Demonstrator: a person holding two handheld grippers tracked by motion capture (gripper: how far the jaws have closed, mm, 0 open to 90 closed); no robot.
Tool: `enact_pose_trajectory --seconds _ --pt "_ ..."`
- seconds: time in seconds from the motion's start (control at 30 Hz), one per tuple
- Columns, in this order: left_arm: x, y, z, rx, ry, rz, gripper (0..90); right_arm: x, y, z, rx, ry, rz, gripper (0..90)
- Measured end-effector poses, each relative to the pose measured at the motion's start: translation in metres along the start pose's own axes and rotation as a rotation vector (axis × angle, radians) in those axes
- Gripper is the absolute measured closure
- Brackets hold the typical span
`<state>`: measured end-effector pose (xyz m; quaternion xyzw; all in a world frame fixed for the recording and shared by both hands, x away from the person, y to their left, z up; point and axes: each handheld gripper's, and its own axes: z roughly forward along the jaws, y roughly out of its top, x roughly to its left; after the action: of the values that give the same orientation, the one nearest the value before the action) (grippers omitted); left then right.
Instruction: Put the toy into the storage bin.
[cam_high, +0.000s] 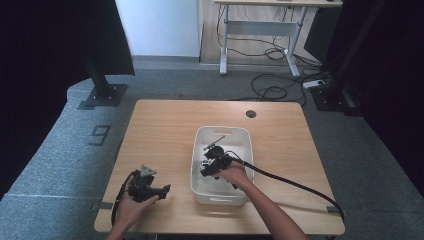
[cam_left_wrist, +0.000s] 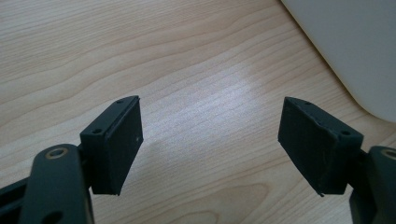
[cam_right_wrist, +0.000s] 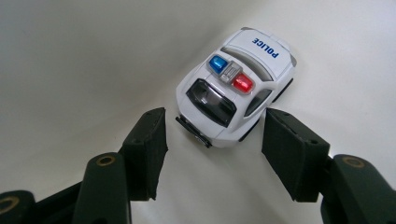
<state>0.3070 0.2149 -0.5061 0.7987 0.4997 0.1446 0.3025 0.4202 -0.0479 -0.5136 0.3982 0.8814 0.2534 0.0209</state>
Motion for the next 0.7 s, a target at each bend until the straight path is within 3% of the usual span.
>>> enact_pose_trajectory --seconds 0.4,0.7 --pt "0.000 0.000 0.000 0.000 -0.001 0.000 22.7 -0.003 0.001 -0.015 -0.060 -0.008 0.005 35.4" --pt "0.000 0.000 0.000 0.002 0.000 -0.002 22.7 -0.015 -0.005 -0.032 -0.133 -0.036 0.028 34.6"
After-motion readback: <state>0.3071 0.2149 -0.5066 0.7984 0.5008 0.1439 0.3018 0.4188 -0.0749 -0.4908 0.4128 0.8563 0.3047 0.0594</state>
